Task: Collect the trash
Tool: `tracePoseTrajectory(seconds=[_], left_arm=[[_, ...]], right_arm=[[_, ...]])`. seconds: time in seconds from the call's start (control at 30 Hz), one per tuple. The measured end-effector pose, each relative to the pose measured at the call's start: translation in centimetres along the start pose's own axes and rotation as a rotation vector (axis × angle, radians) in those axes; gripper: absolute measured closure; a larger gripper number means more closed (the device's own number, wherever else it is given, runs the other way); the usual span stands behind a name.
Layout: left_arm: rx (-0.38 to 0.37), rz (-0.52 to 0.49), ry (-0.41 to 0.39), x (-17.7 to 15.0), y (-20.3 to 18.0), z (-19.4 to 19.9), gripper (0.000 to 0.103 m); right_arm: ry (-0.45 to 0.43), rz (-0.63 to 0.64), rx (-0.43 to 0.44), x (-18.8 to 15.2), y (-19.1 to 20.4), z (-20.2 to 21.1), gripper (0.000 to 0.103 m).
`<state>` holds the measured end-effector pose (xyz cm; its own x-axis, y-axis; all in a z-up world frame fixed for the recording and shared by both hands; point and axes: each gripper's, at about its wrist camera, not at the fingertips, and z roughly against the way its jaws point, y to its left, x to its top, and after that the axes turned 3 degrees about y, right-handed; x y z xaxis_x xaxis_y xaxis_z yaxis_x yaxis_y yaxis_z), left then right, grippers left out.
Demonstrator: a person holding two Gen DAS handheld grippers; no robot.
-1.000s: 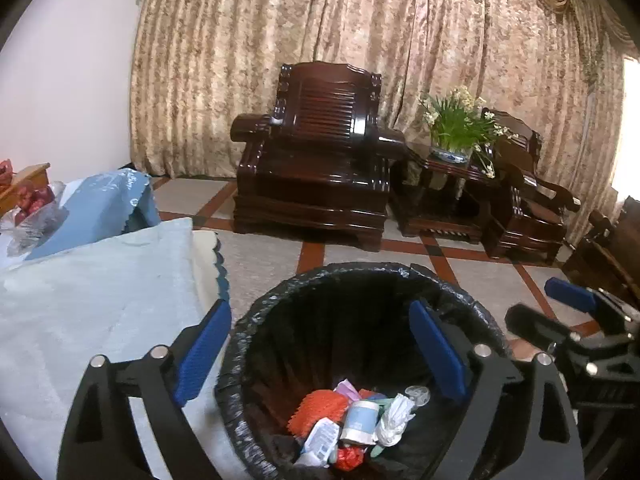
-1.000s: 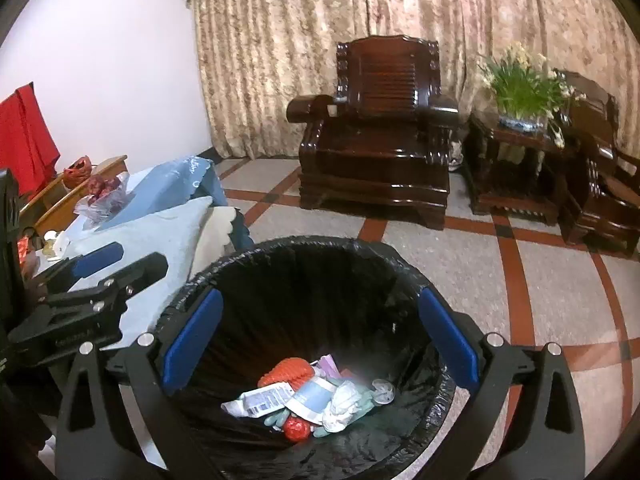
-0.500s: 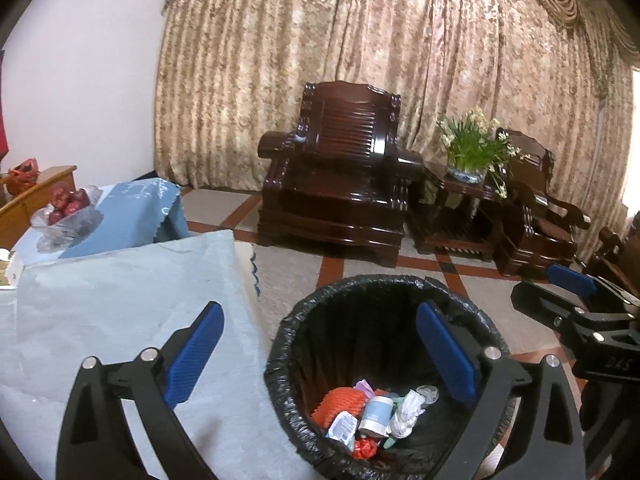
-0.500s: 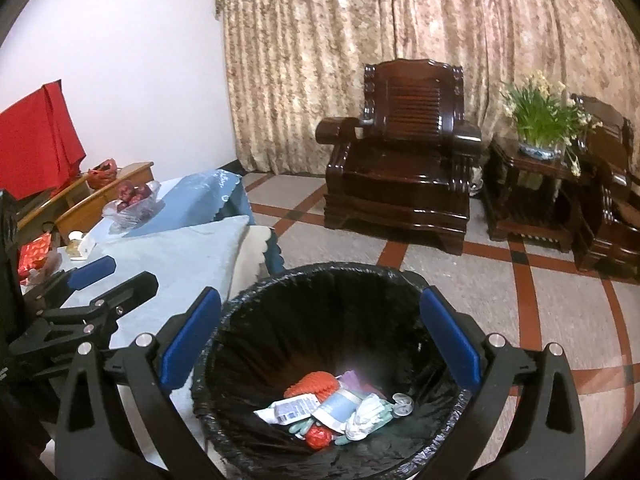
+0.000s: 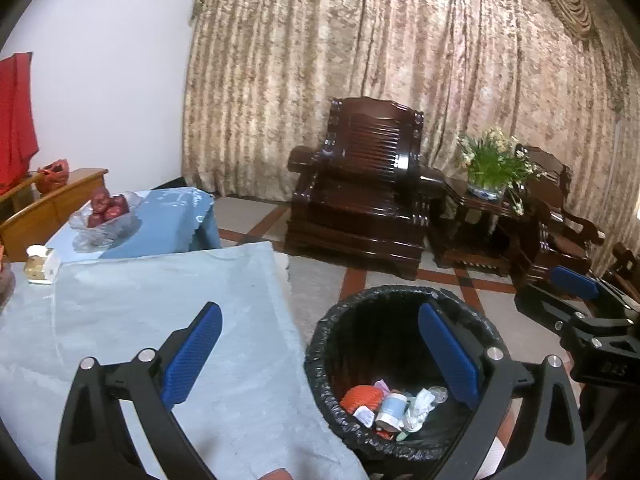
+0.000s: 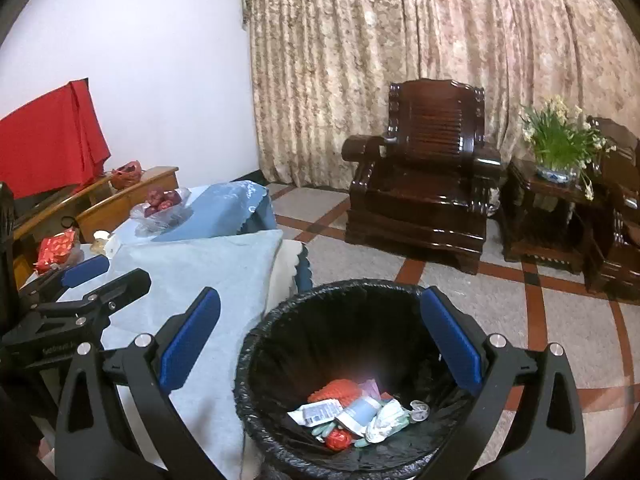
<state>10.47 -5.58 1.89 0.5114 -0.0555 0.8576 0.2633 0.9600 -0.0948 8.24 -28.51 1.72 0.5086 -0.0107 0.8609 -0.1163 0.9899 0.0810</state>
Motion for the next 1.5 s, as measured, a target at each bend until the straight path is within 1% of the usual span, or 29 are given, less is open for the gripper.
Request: tracePoseTrajectory(seconds=[0.4,0.73,0.83,1.0,1.5], left_arm=[[0.06,0.002,-0.035,0.4,1.2,3.7,0.006],[0.091,-0.008,-0.06,0.7,1.5,5.5,0.006],[0.096,-0.009,-0.065,0.7,1.8,5.8,0.006],[0.104,-0.012,-0.074,0.6,1.2,6.2,0.006],[0.104,-0.012,-0.074,0.5,1.4,6.2,0.006]], right_arm=[[-0.03,0.044,0.034,1.0,2.4,1.8,0.006],[-0.042,0.069,0.052,1.3,3.8,2.7,0.006],[-0.045,0.075,0.055,1.3,4.1,2.9,0.006],[-0.049,0.081,0.059,1.4,4.3,3.2,0.006],[-0.049,0.08,0.059,1.3,4.5,3.2,0.006]])
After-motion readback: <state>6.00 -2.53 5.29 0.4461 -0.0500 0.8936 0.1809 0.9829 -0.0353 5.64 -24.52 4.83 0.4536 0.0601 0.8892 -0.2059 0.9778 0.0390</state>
